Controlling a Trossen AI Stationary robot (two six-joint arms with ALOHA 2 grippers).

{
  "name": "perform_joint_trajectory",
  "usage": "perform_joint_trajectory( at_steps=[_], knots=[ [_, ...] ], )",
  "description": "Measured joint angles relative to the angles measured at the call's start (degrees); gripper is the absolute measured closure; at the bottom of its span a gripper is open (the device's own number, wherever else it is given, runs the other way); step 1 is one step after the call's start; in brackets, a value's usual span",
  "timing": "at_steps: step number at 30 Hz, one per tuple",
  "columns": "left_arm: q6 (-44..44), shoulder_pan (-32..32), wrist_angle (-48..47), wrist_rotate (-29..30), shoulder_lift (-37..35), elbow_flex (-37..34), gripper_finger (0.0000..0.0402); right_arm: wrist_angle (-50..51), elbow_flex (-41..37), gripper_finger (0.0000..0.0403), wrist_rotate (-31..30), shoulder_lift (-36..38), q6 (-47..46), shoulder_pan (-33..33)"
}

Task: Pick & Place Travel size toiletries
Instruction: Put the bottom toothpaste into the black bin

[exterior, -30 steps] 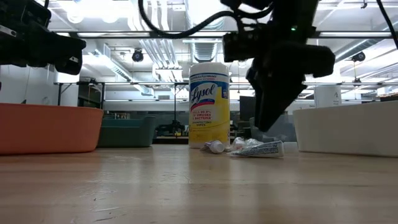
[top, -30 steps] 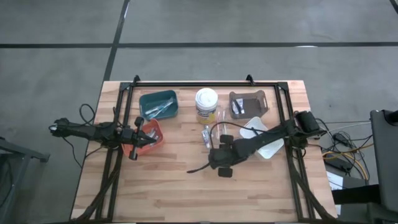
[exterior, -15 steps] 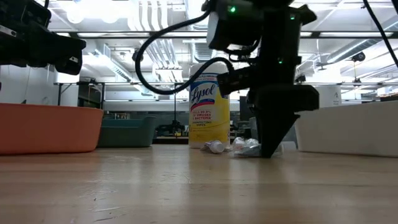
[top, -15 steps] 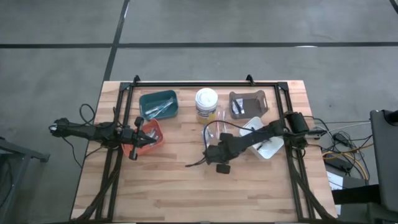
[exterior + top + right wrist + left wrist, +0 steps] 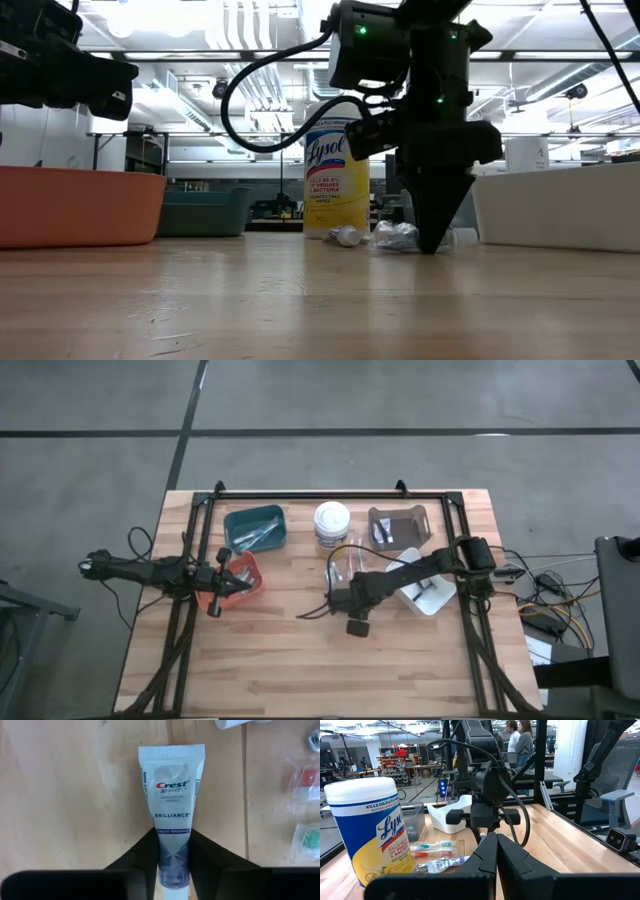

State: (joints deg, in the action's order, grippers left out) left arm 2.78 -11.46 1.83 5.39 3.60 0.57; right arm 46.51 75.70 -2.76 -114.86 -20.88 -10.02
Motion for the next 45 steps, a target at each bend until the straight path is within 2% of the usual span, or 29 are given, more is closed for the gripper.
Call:
perform_joint_trajectory(
  at_steps=[5,25,31,38,45],
  knots=[
    [0.0,0.0,0.0,0.0,0.0,0.0,0.0394,1.4,-0.2,0.0346,0.5,1.0,3.3,0.2],
    [0.0,0.0,0.0,0.0,0.0,0.0,0.0394,17.8,-0.3,0.0344,0.2,12.8,6.1,5.6],
    [0.0,0.0,0.0,0.0,0.0,0.0,0.0394,22.4,-1.0,0.0344,0.2,17.2,6.5,9.0],
    [0.0,0.0,-0.1,0.0,0.0,0.0,0.0394,22.3,-2.5,0.0344,0.0,21.5,12.0,14.6],
    [0.0,0.0,-0.1,0.0,0.0,0.0,0.0394,22.2,-7.5,0.0344,0.2,25.3,14.5,22.0]
  ],
)
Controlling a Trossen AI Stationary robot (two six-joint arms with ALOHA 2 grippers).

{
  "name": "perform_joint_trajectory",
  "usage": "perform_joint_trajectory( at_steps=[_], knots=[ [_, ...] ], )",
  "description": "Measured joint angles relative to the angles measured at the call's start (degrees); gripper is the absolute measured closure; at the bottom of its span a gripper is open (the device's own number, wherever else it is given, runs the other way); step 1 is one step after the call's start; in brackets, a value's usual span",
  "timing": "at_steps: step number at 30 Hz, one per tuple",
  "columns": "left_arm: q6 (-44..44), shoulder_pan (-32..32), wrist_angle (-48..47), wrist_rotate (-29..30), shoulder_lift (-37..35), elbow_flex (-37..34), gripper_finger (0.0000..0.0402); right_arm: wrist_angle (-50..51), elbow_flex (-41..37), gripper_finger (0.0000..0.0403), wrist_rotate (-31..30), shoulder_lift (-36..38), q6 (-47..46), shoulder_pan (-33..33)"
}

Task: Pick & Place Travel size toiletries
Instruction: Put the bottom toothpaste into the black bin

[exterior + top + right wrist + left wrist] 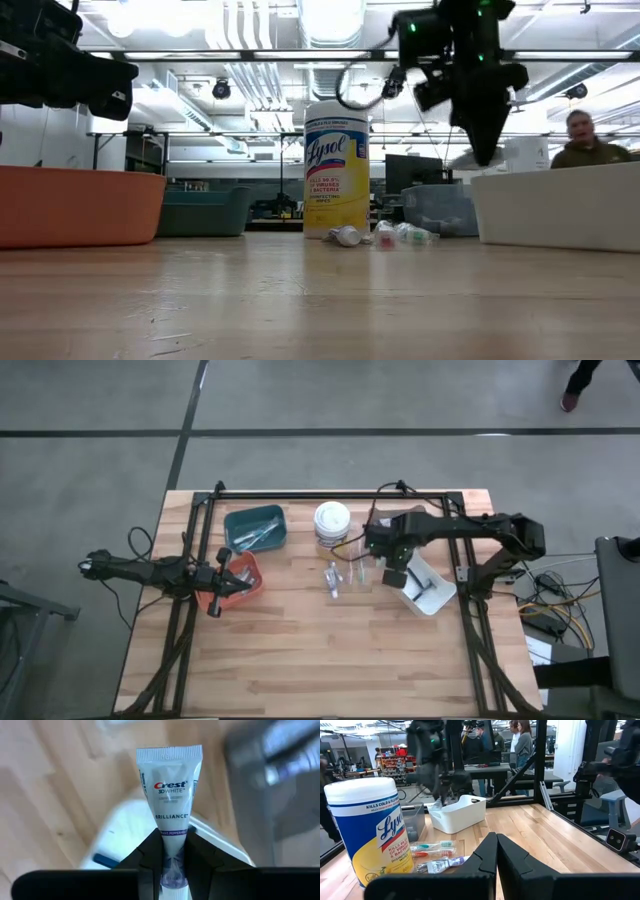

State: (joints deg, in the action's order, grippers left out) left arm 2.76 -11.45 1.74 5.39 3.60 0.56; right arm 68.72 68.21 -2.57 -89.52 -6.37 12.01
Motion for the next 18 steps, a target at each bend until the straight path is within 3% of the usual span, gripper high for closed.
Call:
perform_joint_trajectory(
  at_steps=[9,18],
  knots=[
    [0.0,0.0,0.0,0.0,0.0,0.0,0.0394,-2.4,-4.4,0.0344,0.2,1.4,0.7,10.1],
    [0.0,0.0,0.0,0.0,0.0,0.0,0.0394,-4.0,-2.4,0.0344,7.5,1.4,7.5,14.9]
  ],
)
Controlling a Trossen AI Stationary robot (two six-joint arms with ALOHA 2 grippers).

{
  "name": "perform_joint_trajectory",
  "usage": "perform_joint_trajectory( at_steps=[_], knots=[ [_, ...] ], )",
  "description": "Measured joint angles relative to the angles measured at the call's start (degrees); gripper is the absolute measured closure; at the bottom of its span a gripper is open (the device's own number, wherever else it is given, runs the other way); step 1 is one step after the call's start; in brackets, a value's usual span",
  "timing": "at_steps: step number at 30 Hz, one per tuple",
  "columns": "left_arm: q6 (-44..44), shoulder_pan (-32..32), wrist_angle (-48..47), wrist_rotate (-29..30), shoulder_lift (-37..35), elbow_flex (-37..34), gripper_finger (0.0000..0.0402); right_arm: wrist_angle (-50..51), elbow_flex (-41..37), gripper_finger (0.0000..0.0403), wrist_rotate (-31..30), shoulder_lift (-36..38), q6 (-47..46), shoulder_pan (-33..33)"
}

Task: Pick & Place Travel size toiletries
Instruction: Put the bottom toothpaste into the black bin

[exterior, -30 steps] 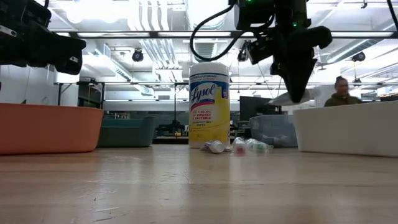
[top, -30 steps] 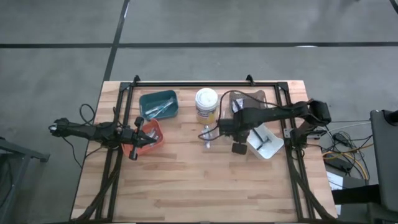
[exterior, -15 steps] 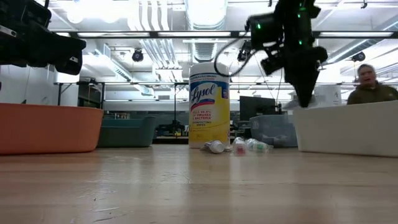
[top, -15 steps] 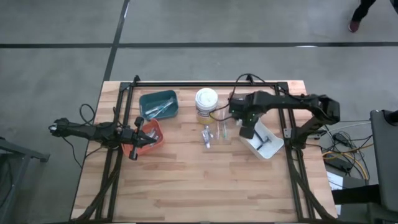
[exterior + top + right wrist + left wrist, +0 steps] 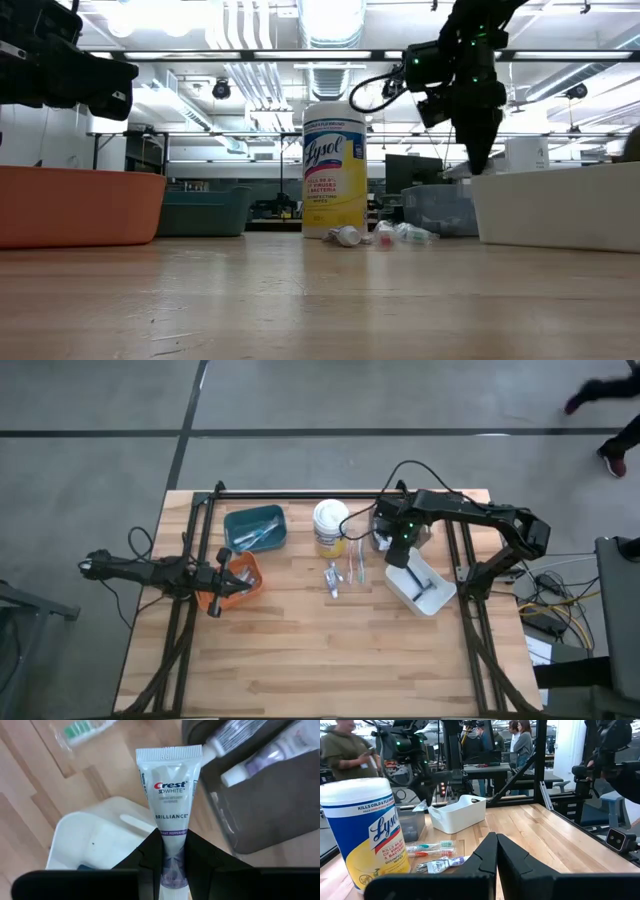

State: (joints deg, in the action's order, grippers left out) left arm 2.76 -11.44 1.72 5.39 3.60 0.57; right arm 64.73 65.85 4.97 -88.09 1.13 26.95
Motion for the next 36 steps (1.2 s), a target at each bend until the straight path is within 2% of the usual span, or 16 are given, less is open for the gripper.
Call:
perform_joint_trajectory(
  at_steps=[10,15,20,25,31,36],
  knots=[
    [0.0,0.0,0.0,0.0,0.0,0.0,0.0394,-0.3,3.1,0.0344,0.1,0.6,1.3,0.5],
    [0.0,0.0,0.0,0.0,0.0,0.0,0.0394,-0.2,5.1,0.0344,6.6,0.8,6.7,0.5],
    [0.0,0.0,0.0,0.0,0.0,0.0,0.0394,-0.3,7.2,0.0344,7.1,0.9,7.5,0.5],
    [0.0,0.0,0.0,0.0,0.0,0.0,0.0394,-0.2,8.6,0.0344,6.5,0.9,8.0,1.0],
    [0.0,0.0,0.0,0.0,0.0,0.0,0.0394,-0.1,8.8,0.0344,0.6,0.9,5.9,3.5],
    [0.0,0.0,0.0,0.0,0.0,0.0,0.0394,1.0,8.5,0.0344,-0.5,0.9,3.8,6.3]
  ],
)
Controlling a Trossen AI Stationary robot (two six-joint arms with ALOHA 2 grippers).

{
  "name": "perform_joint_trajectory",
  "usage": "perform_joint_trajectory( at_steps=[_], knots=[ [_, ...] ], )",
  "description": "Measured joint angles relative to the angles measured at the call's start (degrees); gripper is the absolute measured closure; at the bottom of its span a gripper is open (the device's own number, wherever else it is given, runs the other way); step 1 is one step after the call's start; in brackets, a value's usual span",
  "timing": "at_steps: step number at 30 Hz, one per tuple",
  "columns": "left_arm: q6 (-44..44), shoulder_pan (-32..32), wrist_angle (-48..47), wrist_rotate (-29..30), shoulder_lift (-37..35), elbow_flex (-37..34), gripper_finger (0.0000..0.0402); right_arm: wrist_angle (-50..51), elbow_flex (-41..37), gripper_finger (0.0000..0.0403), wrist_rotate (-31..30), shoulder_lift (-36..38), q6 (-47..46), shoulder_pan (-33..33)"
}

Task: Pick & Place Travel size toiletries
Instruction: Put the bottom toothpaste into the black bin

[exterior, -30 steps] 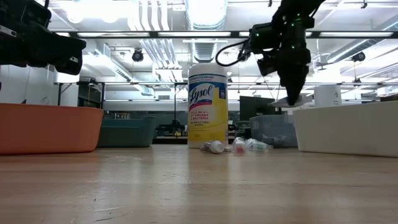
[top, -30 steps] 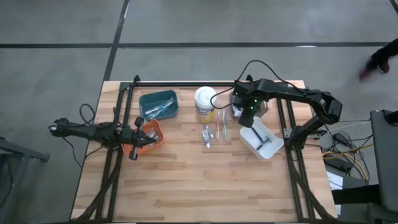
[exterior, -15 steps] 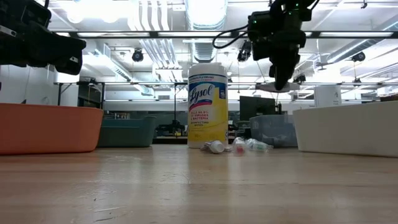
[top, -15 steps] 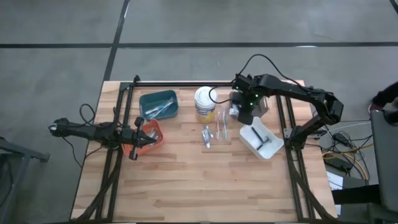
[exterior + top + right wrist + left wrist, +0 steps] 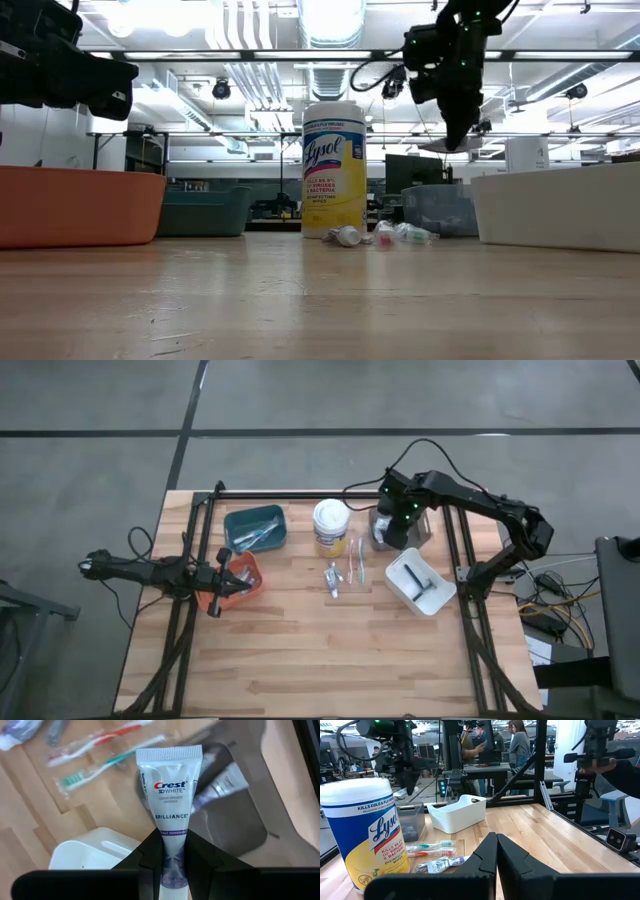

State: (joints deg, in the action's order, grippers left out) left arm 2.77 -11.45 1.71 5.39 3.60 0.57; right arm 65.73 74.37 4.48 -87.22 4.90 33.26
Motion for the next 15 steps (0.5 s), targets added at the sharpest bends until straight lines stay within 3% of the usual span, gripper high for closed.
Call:
perform_joint_trajectory(
  at_steps=[9,15],
  knots=[
    [0.0,0.0,0.0,0.0,0.0,0.0,0.0394,-0.1,-3.3,0.0344,-0.2,0.0,-1.9,3.4],
    [0.0,0.0,0.0,0.0,0.0,0.0,0.0394,-0.7,-6.0,0.0344,-0.3,0.0,1.6,4.0]
  ],
)
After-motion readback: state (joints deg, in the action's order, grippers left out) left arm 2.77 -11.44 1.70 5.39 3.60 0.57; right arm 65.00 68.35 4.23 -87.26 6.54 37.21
